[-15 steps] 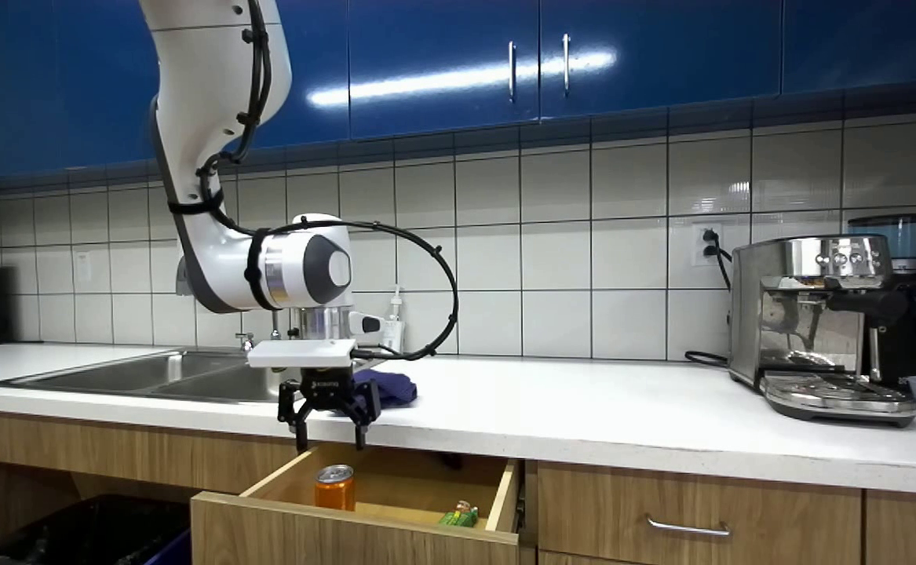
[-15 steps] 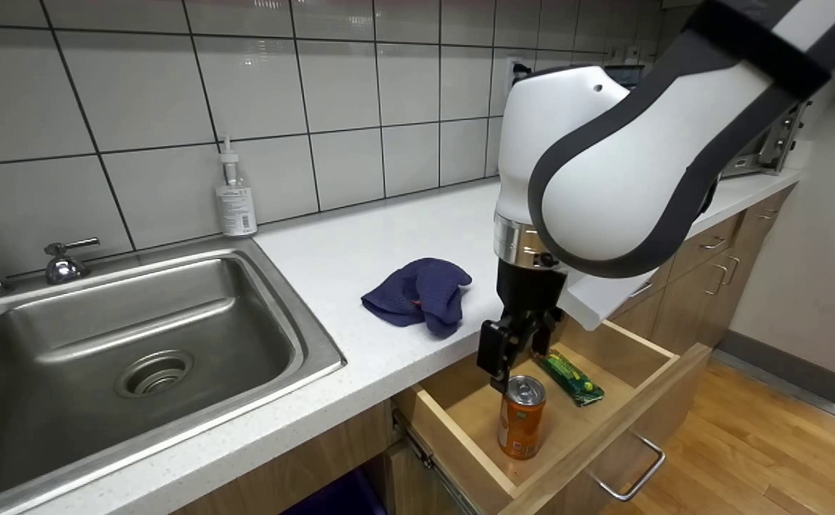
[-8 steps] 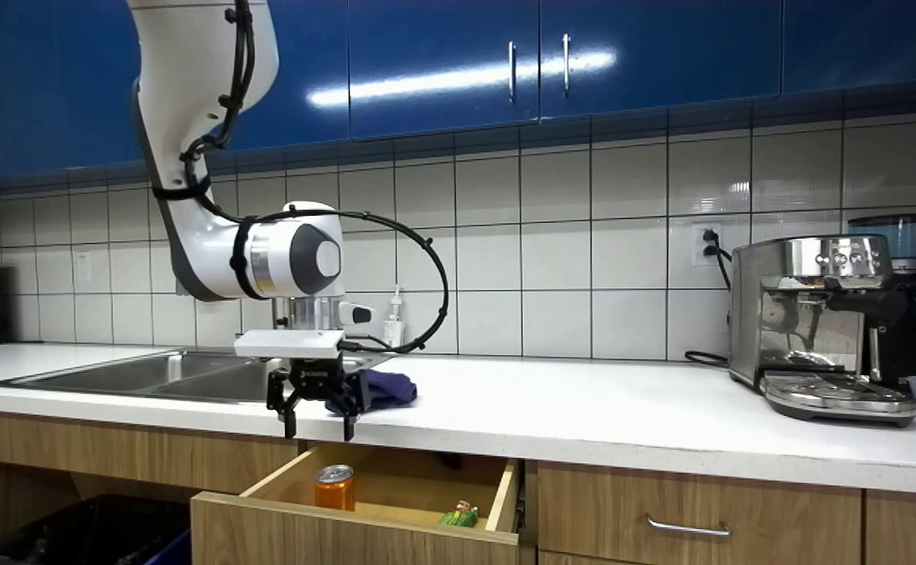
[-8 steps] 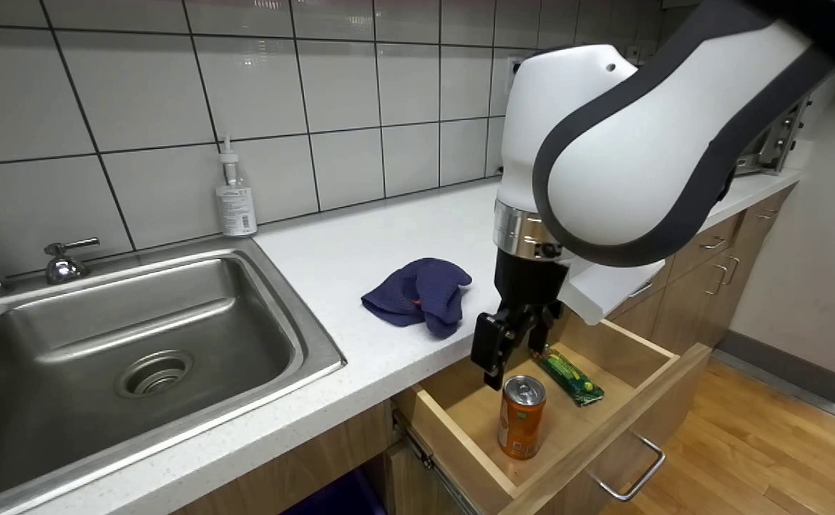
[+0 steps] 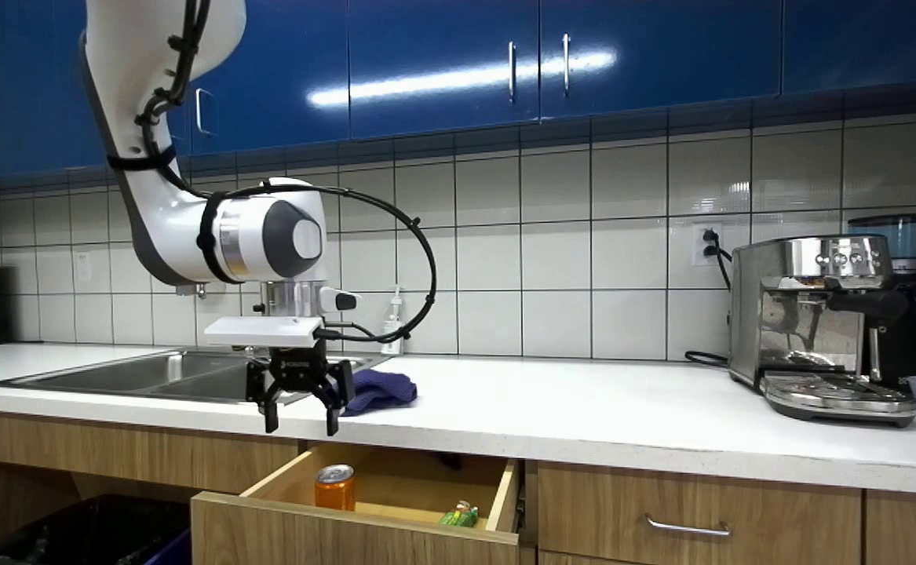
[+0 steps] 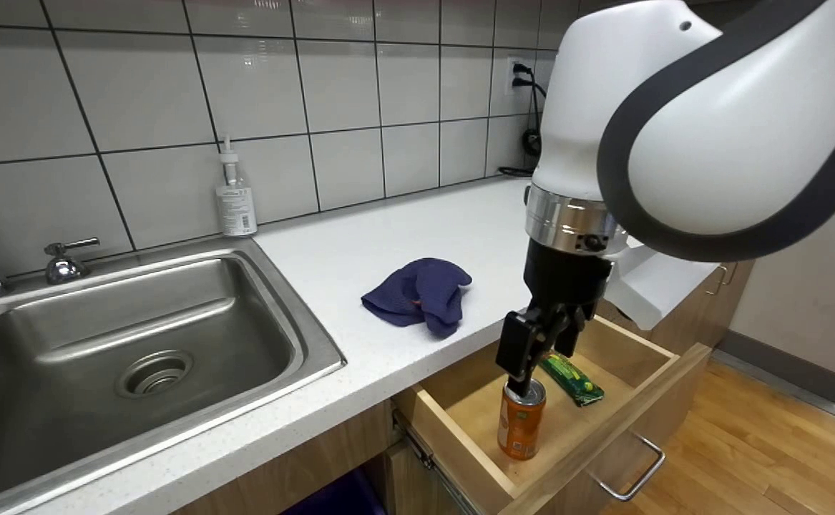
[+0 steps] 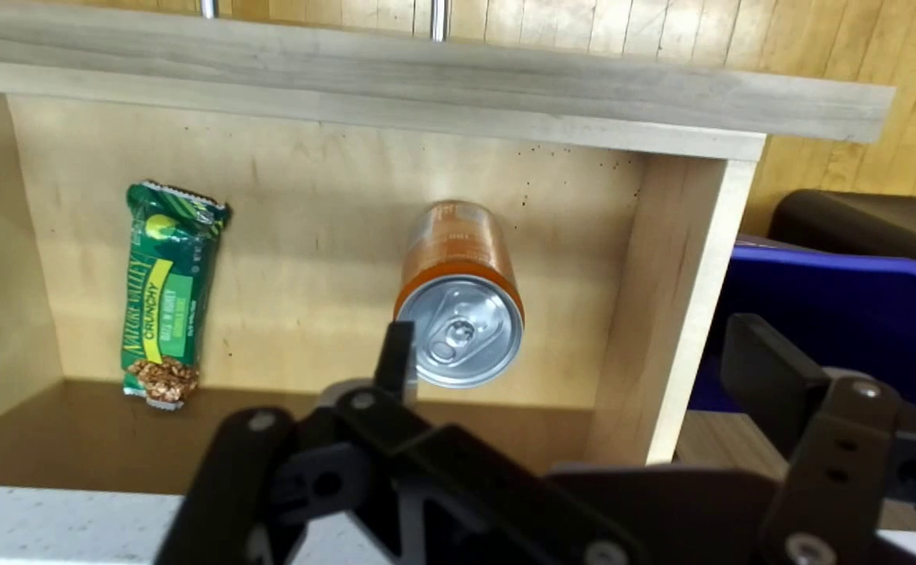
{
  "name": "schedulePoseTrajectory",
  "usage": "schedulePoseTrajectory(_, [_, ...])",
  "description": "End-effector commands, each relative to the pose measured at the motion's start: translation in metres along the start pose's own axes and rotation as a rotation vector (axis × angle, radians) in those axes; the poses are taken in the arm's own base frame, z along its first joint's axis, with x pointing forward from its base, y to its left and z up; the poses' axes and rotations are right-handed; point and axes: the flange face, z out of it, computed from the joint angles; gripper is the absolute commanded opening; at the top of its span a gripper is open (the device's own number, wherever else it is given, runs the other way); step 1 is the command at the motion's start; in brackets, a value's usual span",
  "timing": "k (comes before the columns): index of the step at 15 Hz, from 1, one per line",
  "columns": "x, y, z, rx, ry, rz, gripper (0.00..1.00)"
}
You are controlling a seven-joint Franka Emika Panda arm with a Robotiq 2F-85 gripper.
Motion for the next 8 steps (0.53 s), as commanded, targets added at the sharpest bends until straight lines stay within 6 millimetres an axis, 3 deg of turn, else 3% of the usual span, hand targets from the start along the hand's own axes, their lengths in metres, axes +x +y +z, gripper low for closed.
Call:
schedulePoseTrajectory(1, [-0.021, 0.000, -0.011, 0.002, 0.010, 0.049, 1.00])
schedulePoseTrajectory(8, [-0.043, 0.003, -0.004, 0.019, -0.039, 0.070, 1.00])
